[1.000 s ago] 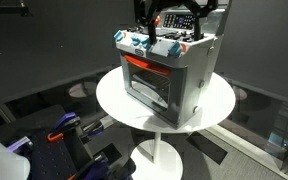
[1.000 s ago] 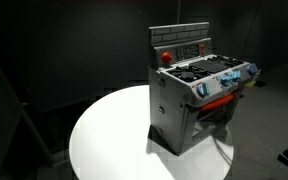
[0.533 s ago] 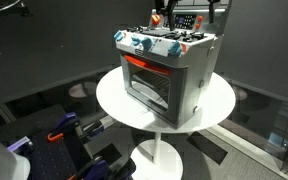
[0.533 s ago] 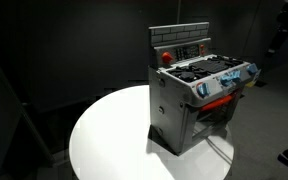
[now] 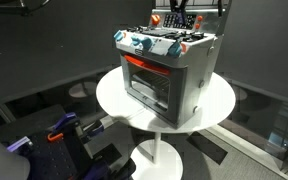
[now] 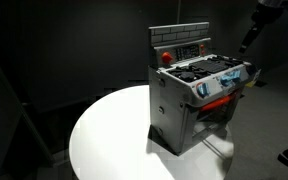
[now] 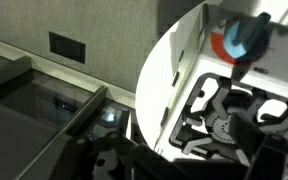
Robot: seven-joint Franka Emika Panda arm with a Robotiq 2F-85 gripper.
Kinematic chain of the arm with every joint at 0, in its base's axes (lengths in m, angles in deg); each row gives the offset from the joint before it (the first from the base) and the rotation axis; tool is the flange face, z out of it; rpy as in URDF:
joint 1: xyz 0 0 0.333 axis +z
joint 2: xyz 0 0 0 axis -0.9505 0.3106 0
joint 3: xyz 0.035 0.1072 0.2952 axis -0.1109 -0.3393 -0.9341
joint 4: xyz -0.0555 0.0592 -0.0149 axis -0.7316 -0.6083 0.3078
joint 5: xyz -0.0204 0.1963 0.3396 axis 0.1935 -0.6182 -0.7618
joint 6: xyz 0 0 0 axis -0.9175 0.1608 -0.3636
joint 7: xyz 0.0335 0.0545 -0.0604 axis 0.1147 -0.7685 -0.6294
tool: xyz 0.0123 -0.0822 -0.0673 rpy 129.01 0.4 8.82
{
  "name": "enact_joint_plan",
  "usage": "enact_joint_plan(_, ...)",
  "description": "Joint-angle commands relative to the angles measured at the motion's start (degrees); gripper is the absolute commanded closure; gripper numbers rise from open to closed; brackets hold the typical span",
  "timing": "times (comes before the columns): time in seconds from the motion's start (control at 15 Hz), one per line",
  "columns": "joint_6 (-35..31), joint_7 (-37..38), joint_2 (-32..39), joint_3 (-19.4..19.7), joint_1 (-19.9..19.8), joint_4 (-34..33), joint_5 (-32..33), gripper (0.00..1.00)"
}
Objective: Press the top right orange button on the stove
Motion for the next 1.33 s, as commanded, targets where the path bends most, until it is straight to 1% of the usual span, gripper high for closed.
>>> enact_joint_plan(0.0,-1.0,3.14,5.15,-1.04,-0.1,-5.54,0.17,0.0)
enact_joint_plan(0.53,-2.94,7.9,11.59,-1.87,0.55,-12.36,2.02,0.0)
enact_joint_plan(1.27,-2.86,8.95,15.39,-1.7,1.61,-17.17,1.8,0.0)
